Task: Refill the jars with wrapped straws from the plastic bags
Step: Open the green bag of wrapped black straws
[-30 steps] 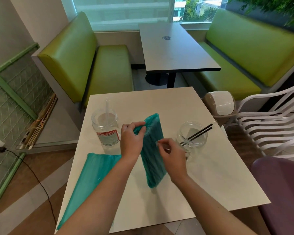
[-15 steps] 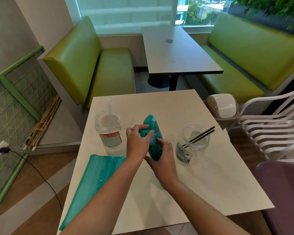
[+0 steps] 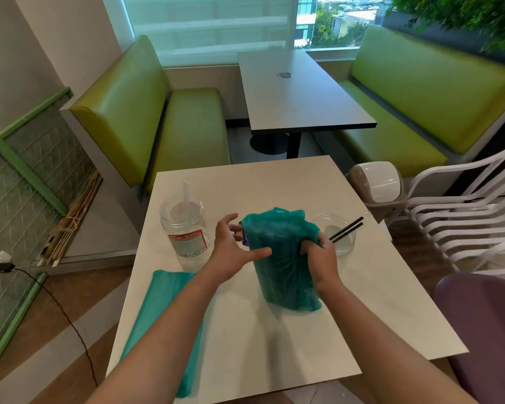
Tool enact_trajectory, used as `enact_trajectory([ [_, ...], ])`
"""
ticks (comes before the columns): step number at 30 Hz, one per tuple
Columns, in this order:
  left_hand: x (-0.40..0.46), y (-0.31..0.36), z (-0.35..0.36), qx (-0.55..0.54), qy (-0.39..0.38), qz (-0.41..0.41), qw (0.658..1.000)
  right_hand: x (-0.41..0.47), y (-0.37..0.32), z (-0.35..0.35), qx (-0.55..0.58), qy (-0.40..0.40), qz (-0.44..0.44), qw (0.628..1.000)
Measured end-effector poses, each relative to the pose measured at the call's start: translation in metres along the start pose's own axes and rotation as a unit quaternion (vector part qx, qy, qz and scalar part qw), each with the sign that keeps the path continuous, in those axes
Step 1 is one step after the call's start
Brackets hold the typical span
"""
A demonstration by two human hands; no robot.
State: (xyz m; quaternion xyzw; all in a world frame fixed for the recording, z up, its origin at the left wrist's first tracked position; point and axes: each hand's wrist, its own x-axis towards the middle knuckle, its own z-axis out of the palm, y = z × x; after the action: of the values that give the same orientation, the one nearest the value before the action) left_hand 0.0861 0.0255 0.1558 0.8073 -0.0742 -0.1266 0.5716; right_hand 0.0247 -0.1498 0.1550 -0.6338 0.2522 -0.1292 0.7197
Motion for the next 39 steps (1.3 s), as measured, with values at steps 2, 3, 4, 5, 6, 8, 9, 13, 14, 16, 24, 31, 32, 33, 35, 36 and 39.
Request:
enact_trajectory([
  [2,0.003,-0.005,-0.004,0.015,-0.075,0.004,0.997,0.003,-0.002,-0.003,0.011,-0.020,0.028,0.999],
  [3,0.003,-0.006,-0.006,0.008,-0.124,0.006,0.992,0.003,-0.002,-0.003,0.013,-0.031,0.040,0.999],
  [4,0.002,-0.006,-0.006,-0.006,-0.177,0.002,0.984,0.003,-0.002,-0.003,0.016,-0.041,0.051,0.998],
  [5,0.000,-0.003,-0.004,-0.019,-0.224,-0.010,0.974,0.002,-0.001,-0.004,0.019,-0.049,0.058,0.997],
  [6,-0.001,-0.002,-0.003,-0.021,-0.256,-0.023,0.966,0.001,-0.001,-0.003,0.020,-0.056,0.063,0.996],
  [8,-0.003,-0.001,0.000,-0.019,-0.282,-0.036,0.959,-0.001,0.000,-0.004,0.011,-0.067,0.061,0.996],
  [9,-0.003,-0.003,0.001,-0.018,-0.283,-0.041,0.958,-0.001,0.001,-0.003,0.004,-0.072,0.058,0.996],
  [13,-0.001,-0.009,0.005,0.001,-0.243,-0.061,0.968,-0.001,0.006,-0.003,-0.025,-0.072,0.036,0.996],
  [14,0.000,-0.008,0.005,0.012,-0.226,-0.065,0.972,0.000,0.007,-0.003,-0.027,-0.067,0.031,0.997],
  [16,0.002,-0.009,0.004,0.036,-0.194,-0.068,0.978,0.001,0.006,-0.002,-0.022,-0.054,0.025,0.998],
  [24,-0.002,-0.006,-0.005,0.116,-0.139,-0.037,0.983,0.001,0.001,-0.004,-0.099,-0.055,-0.027,0.993],
  [31,0.002,-0.006,-0.006,0.175,-0.113,-0.047,0.977,0.001,-0.027,-0.008,-0.115,-0.141,-0.122,0.976],
  [32,0.003,-0.004,-0.006,0.183,-0.106,-0.042,0.976,0.001,-0.029,-0.008,-0.121,-0.131,-0.131,0.975],
  [33,0.003,-0.002,-0.006,0.187,-0.099,-0.033,0.977,0.002,-0.030,-0.007,-0.122,-0.116,-0.134,0.977],
  [35,0.003,0.001,-0.005,0.153,-0.081,-0.016,0.985,0.004,-0.030,-0.007,-0.121,-0.094,-0.136,0.979],
  [36,0.002,0.004,-0.005,0.120,-0.071,-0.005,0.990,0.004,-0.030,-0.006,-0.122,-0.088,-0.139,0.979],
  [39,0.000,0.020,-0.001,0.052,-0.035,0.040,0.997,0.006,-0.030,-0.004,-0.138,-0.071,-0.149,0.977],
])
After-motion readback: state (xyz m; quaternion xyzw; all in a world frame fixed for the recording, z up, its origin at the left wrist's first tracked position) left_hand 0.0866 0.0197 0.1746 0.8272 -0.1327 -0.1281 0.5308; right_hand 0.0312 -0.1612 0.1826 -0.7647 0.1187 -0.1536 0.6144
